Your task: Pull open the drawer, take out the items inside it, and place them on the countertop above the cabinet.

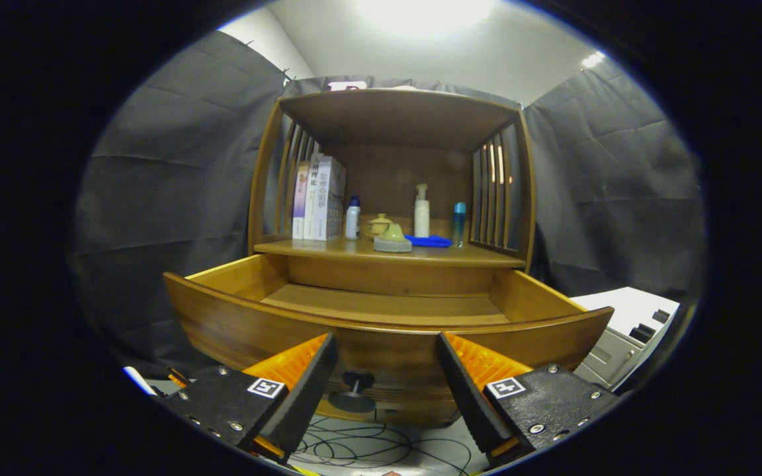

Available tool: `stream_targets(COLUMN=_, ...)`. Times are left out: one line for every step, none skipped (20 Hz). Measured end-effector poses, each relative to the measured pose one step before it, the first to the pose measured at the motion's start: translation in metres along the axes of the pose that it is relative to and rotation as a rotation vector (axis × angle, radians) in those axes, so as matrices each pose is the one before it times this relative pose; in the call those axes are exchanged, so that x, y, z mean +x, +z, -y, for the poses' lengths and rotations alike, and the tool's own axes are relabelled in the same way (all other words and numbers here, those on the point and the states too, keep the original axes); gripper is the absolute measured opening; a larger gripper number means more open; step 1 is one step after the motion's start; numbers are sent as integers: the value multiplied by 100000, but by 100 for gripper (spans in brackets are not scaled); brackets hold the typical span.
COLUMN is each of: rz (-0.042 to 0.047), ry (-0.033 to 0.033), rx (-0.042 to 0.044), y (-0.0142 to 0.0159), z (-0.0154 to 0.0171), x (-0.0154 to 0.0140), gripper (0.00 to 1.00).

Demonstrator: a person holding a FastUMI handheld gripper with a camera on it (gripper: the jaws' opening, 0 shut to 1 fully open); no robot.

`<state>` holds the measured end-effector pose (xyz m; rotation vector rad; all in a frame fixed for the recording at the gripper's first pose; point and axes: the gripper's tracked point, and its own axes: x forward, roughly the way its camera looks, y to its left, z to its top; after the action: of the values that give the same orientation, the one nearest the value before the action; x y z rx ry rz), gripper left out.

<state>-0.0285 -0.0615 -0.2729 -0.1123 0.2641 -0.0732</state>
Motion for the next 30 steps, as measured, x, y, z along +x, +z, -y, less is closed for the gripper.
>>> stream_targets(rz=205, ry=-608, rx=-271, y=92, z=-136, x=111, gripper=95)
stream_targets(rz=-137, ry=-601, rx=-1026, y=-95, z=-10, x=-21, gripper=95)
stream_targets(rz=-67, ry=-537, rx=-1953, y=-69, z=-12, x=105, gripper=95)
stream_targets(rz=50, ry=-686, rx=-1999, y=-91, z=89, x=-4, gripper=95)
stream_targets(rz=101, ry=-459, rx=-1557, y=-26, z=30, x=42, gripper=95)
stream_targets(rz=-20, ry=-447, rx=-1035, y=-49, z=-11, x=-39, gripper=95)
stream_targets(rz=-1098, ry=-1930, rx=-645, y=-214, z=349, x=177, gripper=95)
stream_targets(rz=-1463, ry=-664, rx=634, y=-614, z=446, x=-126, gripper=95)
stream_targets(rz=-633, ry=100, rx=2359, y=-243, z=-114, x=77, gripper=95)
stream_targets(rz=-1176, ry=60, rx=2354, y=-440, z=-38, x=200, gripper=94)
stream_targets(rz=-1137, ry=305, rx=1825, y=-154, z=60, x=-31, gripper=94)
stream_targets(rz=813, ry=341, rx=790, y=25, z=-70, x=-46, gripper=94)
stream_targets(rz=-126, ry=82, rx=-391, y=113, z=-5, x=115, gripper=95)
stream_targets(rz=-12, ry=226, rx=251, y=-92, z=163, x=265, gripper=94)
stream_targets(rz=-319, ry=584, rx=865, y=26, z=4, x=271, gripper=94)
stream_targets(rz=-680, ry=1189, rx=1242, y=-200, z=-227, x=298, gripper=94)
stream_targets(rz=-124, ry=1248, rx=1373, y=55, z=-106, x=328, gripper=94)
stream_targets(rz=-230, ry=1184, rx=957, y=44, z=-113, x=314, gripper=94)
stream_targets(rz=-249, ry=1011, rx=192, y=22, z=-114, x=300, gripper=94)
stream_targets(rz=172, ry=675, rx=-469, y=-21, z=60, x=552, gripper=94)
stream_targets(rz=857, ry=20, rx=-50, y=291, z=-41, x=198, gripper=94)
stream_targets(rz=-1103, ry=9, rx=-38, y=-195, z=62, x=585, gripper=94)
stream_targets(rz=1033, ry=-167, rx=195, y=322, z=30, x=350, gripper=94)
stream_targets(rz=-963, ry=105, rx=-247, y=-77, z=-56, x=192, gripper=94)
stream_targets(rz=376, ry=144, rx=-113, y=277, z=5, x=631, gripper=93)
stream_targets(rz=-244, ry=122, rx=400, y=60, z=-2, x=559, gripper=93)
stream_targets(rz=545, ry=51, rx=257, y=318, z=-62, x=677, gripper=93)
stream_targets(rz=1013, ry=-58, rx=-313, y=364, z=56, x=548, gripper=93)
stream_targets(rz=1525, ry=-37, rx=-152, y=439, z=-50, x=570, gripper=93)
stream_targets(rz=-1135, ry=-40, rx=-1026, y=-352, z=52, x=842, gripper=93)
